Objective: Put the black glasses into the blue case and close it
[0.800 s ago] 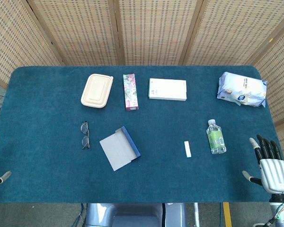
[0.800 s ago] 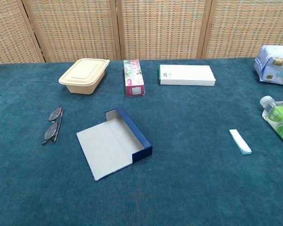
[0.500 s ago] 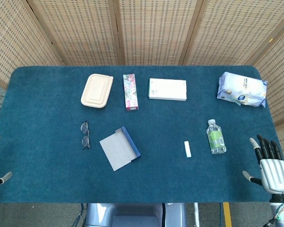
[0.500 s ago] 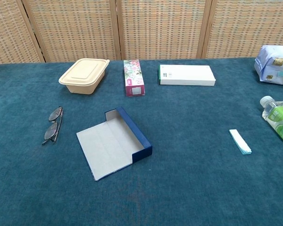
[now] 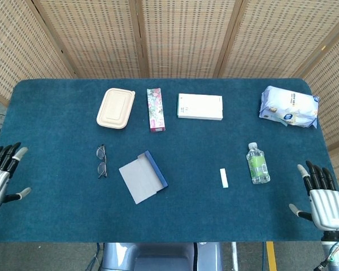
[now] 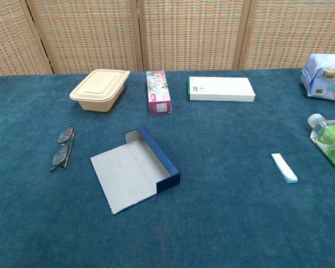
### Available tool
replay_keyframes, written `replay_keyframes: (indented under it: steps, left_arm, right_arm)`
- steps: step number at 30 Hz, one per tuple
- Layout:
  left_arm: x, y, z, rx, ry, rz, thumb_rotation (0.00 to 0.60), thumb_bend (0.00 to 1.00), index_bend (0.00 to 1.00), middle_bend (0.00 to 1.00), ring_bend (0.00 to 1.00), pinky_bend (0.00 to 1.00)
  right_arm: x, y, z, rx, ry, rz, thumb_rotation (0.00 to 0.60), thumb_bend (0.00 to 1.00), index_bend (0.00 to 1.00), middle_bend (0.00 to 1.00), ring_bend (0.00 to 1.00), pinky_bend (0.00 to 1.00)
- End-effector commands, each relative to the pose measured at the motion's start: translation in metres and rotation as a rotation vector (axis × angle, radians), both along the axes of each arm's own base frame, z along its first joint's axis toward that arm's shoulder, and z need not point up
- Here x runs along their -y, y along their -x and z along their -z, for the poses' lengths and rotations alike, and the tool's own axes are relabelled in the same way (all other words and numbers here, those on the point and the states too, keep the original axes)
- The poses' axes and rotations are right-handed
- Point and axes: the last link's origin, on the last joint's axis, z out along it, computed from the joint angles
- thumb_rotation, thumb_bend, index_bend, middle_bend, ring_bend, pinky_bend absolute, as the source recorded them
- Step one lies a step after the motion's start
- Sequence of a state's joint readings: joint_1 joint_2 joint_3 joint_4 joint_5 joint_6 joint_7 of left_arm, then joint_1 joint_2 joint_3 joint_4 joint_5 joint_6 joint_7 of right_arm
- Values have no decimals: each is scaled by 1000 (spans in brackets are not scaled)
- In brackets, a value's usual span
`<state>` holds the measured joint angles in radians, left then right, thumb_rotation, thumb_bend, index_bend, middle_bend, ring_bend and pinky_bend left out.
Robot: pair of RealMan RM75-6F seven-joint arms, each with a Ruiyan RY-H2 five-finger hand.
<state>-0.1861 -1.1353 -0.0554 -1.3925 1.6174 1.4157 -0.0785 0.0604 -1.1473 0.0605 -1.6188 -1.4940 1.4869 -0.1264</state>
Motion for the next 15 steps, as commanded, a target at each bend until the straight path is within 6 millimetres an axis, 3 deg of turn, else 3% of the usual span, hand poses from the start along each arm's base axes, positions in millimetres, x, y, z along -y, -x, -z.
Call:
replay_keyframes:
  steps: [1, 7, 11, 15]
  left_arm:
    - [-51, -5, 50, -92, 114, 161, 600, 164, 156, 0, 0, 0]
    - [-88, -15, 79, -206, 158, 238, 600, 268, 260, 0, 0, 0]
    - [-112, -22, 95, -248, 160, 267, 600, 277, 312, 0, 0, 0]
    - [-122, -29, 110, -256, 176, 298, 600, 284, 316, 0, 0, 0]
  right_arm:
    - [1, 0, 0, -1, -1, 2, 600, 0, 64, 0, 0, 0]
    - [1, 0, 0, 0, -3, 4, 600, 0, 64, 0, 0, 0]
    - [2, 0, 0, 2, -5, 5, 600, 0, 64, 0, 0, 0]
    - [2, 0, 0, 2, -5, 7, 600, 0, 64, 0, 0, 0]
